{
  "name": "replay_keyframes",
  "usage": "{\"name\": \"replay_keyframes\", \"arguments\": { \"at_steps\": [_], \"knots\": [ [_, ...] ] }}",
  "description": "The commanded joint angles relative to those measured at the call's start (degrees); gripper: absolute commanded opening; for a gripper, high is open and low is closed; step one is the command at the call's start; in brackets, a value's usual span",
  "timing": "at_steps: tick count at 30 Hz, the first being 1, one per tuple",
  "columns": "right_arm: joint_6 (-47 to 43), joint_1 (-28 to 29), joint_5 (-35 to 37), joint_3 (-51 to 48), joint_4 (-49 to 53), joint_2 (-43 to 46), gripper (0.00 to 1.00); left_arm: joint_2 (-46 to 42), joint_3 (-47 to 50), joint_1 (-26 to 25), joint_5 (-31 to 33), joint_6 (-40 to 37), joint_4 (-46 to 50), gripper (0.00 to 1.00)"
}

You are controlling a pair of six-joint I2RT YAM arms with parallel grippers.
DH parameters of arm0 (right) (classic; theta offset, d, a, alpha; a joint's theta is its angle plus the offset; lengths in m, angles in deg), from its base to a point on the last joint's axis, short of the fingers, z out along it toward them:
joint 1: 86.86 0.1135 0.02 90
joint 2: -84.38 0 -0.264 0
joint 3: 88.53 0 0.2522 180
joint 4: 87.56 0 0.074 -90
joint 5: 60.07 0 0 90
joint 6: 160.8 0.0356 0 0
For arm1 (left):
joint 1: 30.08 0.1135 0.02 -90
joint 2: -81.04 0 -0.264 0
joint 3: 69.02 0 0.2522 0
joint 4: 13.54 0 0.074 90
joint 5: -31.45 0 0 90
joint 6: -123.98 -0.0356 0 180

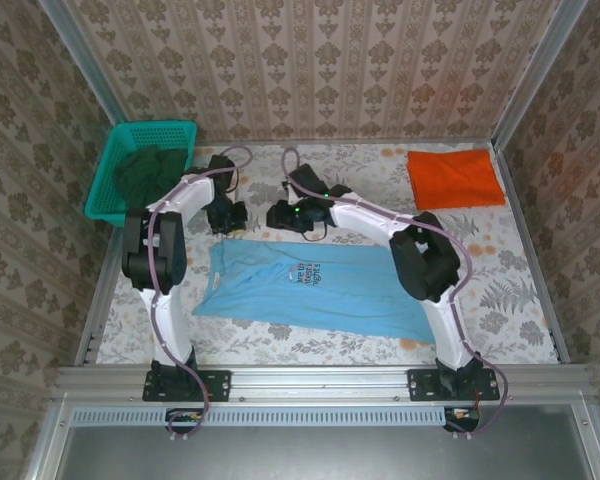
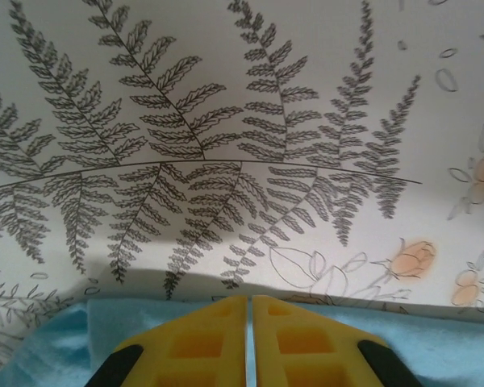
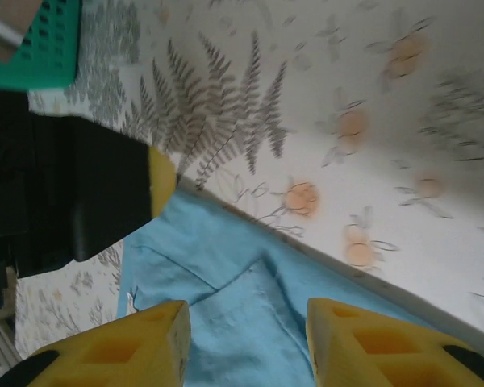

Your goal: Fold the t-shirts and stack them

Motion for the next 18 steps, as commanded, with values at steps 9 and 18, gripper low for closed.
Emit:
{"name": "replay_keyframes", "arguments": {
  "at_steps": [9,18],
  "knots": [
    [-2.64,1.28,-0.95,10.02,11.93,-7.82,0.37,3.47,-0.02,0.47,0.29,-1.89,1.87,0.1],
    [-2.97,2.95,-1.24,14.36,14.29,-11.2,0.37,4.02,-0.59,0.47,0.91,-2.47,2.27,0.1]
  ]
}}
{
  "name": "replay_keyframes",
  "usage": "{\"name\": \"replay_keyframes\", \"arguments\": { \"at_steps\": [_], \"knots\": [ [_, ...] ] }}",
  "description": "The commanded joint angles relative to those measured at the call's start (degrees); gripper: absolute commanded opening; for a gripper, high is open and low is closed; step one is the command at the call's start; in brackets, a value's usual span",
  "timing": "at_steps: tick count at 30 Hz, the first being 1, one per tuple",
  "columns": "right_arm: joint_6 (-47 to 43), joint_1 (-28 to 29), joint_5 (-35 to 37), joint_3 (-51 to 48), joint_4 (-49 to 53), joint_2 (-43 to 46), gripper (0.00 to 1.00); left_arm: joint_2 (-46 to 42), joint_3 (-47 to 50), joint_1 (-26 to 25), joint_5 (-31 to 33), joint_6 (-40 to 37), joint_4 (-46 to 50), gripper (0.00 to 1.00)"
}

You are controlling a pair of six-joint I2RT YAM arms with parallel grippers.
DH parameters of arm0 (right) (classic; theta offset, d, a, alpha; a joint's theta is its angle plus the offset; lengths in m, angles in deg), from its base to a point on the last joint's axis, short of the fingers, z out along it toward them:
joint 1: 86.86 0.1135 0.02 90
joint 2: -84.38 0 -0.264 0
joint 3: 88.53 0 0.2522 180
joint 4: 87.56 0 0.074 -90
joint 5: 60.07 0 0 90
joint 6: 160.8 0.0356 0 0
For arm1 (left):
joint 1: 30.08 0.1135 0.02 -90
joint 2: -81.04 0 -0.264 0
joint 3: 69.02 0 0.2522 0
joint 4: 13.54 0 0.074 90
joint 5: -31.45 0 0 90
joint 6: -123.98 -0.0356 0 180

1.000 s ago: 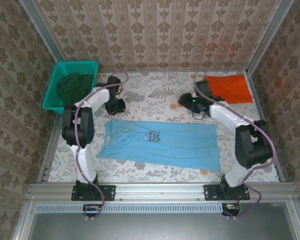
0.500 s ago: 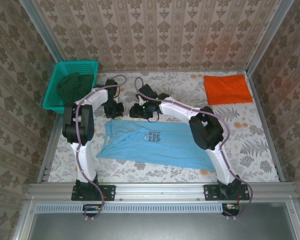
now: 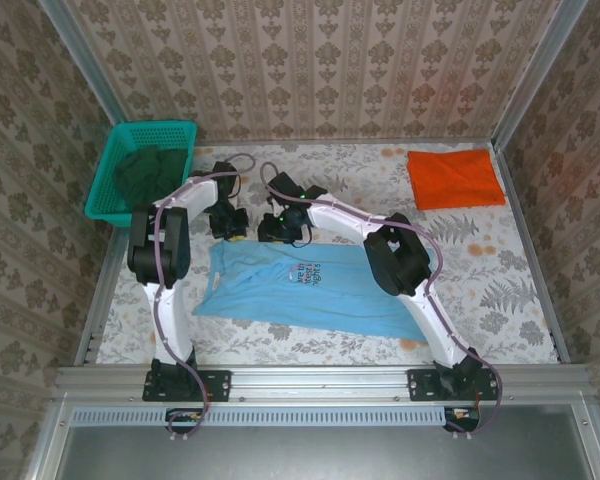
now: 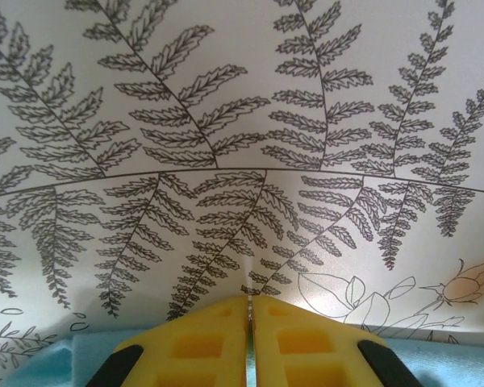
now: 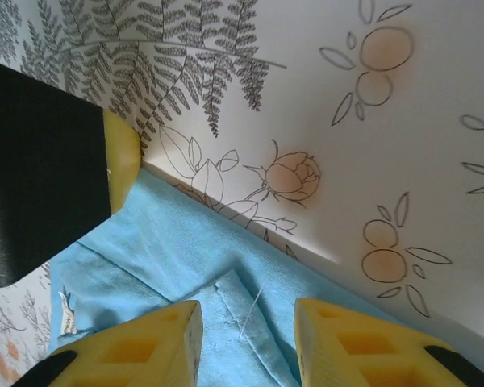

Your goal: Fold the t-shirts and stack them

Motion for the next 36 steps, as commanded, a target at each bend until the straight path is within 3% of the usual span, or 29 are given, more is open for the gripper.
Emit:
{"name": "replay_keyframes", "arguments": {
  "at_steps": [1,26,32,36],
  "knots": [
    [-1.12,0.96,-1.21,2.43,3.01,-1.2,0.37,1.35,-0.58,0.47,0.79,-1.47,2.15,0.1],
    [-3.28,1.74,0.26,7.94,7.85,-5.06,0.35,1.88,-1.51,0.47,1.02,-1.89,2.44,0.1],
    [-3.68,2.2,-0.77,8.48,8.26,-5.62,0.27,1.97,-1.64,0.47,1.15,-1.9,2.43,0.1],
    [-4.01,2.29,-0.86,8.78,8.56,-5.58,0.15,2.08,-1.67,0.47,1.26,-1.91,2.45,0.1]
  ]
}}
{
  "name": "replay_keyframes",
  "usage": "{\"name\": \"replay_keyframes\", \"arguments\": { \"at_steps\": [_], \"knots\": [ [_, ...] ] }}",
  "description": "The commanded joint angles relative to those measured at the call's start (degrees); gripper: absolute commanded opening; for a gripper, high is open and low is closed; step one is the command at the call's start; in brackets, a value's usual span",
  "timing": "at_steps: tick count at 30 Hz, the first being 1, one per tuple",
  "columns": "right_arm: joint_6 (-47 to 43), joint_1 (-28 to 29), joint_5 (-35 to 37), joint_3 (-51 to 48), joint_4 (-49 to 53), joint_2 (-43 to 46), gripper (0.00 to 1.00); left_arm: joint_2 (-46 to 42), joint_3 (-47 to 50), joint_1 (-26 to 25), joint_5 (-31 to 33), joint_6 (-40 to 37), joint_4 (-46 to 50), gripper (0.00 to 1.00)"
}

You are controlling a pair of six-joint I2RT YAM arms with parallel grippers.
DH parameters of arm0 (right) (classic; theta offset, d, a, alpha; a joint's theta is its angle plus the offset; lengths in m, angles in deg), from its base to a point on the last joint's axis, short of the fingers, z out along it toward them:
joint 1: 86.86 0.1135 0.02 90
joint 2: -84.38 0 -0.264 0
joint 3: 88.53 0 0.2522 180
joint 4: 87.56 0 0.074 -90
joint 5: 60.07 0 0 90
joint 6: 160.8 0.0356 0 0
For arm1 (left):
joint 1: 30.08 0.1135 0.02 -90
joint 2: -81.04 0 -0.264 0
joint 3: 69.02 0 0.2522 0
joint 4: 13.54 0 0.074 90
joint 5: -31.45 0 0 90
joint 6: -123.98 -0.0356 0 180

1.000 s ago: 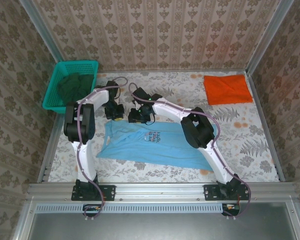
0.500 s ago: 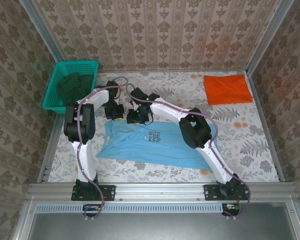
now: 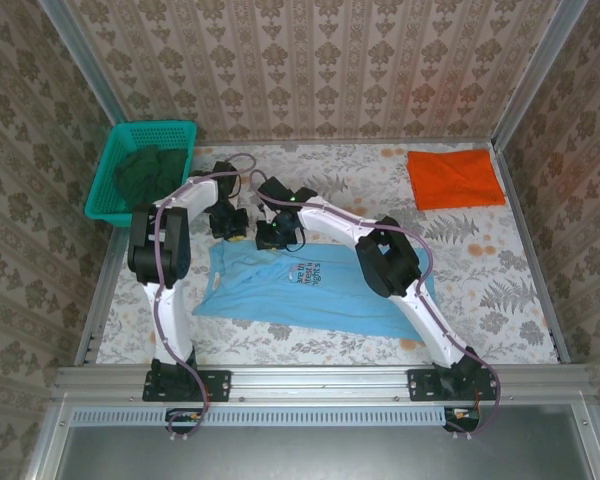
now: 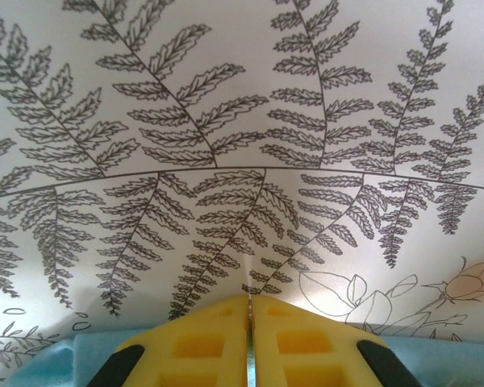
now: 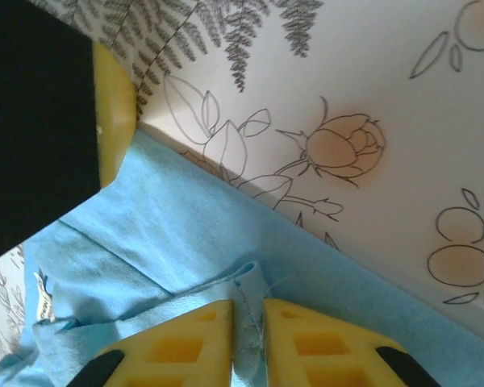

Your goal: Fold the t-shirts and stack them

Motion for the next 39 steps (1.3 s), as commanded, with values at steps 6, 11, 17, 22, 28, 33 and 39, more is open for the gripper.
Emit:
{"name": "replay_keyframes", "arguments": {
  "at_steps": [6,11,17,22,28,33,39],
  "knots": [
    [-1.93,0.58,-1.24,1.83,2.47,0.8,0.05,1.94,-1.44,0.47,1.6,-1.44,2.11,0.1],
    [-5.7,1.15,-2.82,0.79,3.09,3.2,0.02,2.51,-1.72,0.47,3.25,-1.53,2.46,0.09],
    [-9.63,1.68,-5.33,-5.79,1.27,8.07,0.01,2.82,-2.08,0.47,3.74,-1.53,2.45,0.08],
    [-10.65,1.67,-7.13,-12.3,-1.53,12.25,0.01,3.07,-2.15,0.47,3.99,-1.66,2.4,0.08],
    [-12.63,1.72,-9.02,-17.66,-1.83,14.95,0.01,3.37,-2.39,0.47,3.84,-1.7,2.43,0.08],
    [-13.59,1.73,-10.0,-23.86,-4.39,18.24,0.03,3.52,-2.48,0.47,4.09,-1.85,2.47,0.08],
    [-15.54,1.73,-10.26,-29.97,-5.5,20.81,0.04,3.61,-2.72,0.47,4.17,-1.89,2.59,0.08]
  ]
}}
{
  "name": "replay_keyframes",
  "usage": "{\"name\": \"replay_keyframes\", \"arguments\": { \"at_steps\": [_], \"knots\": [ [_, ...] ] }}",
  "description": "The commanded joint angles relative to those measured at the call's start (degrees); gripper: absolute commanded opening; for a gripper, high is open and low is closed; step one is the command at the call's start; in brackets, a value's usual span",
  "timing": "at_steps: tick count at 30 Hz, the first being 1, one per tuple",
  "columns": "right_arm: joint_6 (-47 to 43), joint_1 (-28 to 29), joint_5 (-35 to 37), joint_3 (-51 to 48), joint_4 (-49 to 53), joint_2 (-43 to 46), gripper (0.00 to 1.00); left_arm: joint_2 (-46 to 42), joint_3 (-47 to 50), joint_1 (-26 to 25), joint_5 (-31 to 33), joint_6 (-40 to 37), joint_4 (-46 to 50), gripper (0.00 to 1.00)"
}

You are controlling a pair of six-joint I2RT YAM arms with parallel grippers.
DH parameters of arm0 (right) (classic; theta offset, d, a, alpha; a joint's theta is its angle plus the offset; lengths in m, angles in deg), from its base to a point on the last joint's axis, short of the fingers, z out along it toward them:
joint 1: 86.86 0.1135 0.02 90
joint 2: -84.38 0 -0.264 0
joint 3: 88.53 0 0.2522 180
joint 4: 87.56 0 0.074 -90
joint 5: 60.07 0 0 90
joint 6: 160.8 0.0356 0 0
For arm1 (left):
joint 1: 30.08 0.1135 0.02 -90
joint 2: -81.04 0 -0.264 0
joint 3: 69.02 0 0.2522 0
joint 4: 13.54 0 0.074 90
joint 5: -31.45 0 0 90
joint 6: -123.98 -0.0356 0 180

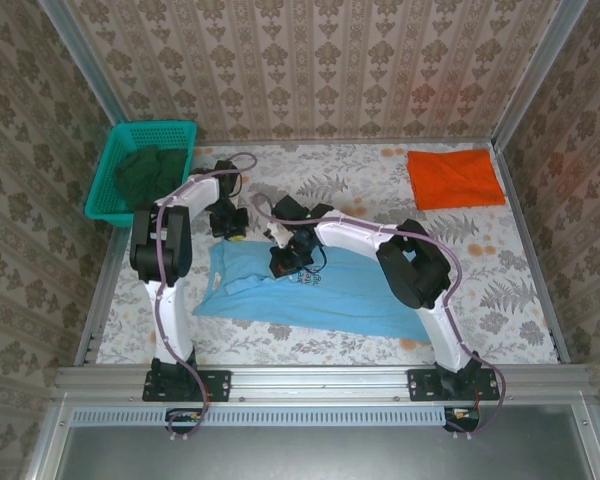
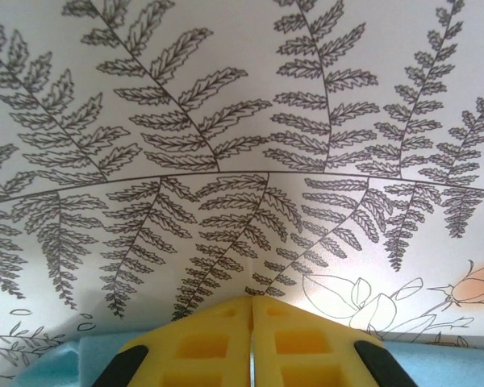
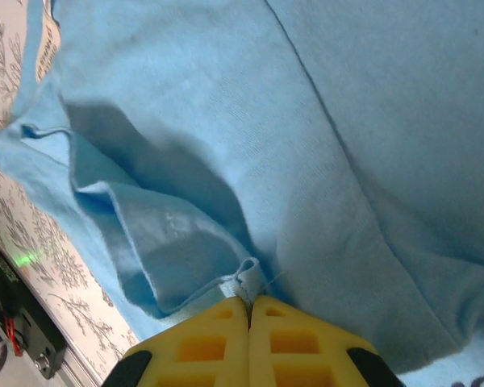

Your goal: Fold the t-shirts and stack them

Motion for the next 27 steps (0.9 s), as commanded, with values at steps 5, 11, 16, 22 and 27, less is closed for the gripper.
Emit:
{"name": "replay_keyframes", "arguments": {
  "at_steps": [5,11,16,22,27],
  "knots": [
    [-3.82,0.17,-1.61,-8.25,-3.42,5.86,0.08,2.1,-0.61,0.49,3.45,-1.57,0.49,0.08],
    [-5.29,0.19,1.15,-13.93,-6.89,8.82,0.35,2.22,-0.92,0.5,4.06,-1.81,0.92,0.08],
    [-3.96,0.03,1.2,-16.08,-9.24,11.61,0.42,1.87,-1.52,0.71,4.7,-2.04,1.49,0.08],
    [1.39,-2.3,-0.83,-22.76,-17.03,17.82,0.45,-2.07,-2.26,1.02,4.95,-1.74,2.42,0.08],
    [7.02,-5.95,-0.43,-27.97,-21.47,22.12,0.44,-9.59,-1.11,1.12,4.4,-1.3,3.3,0.21]
  ]
}}
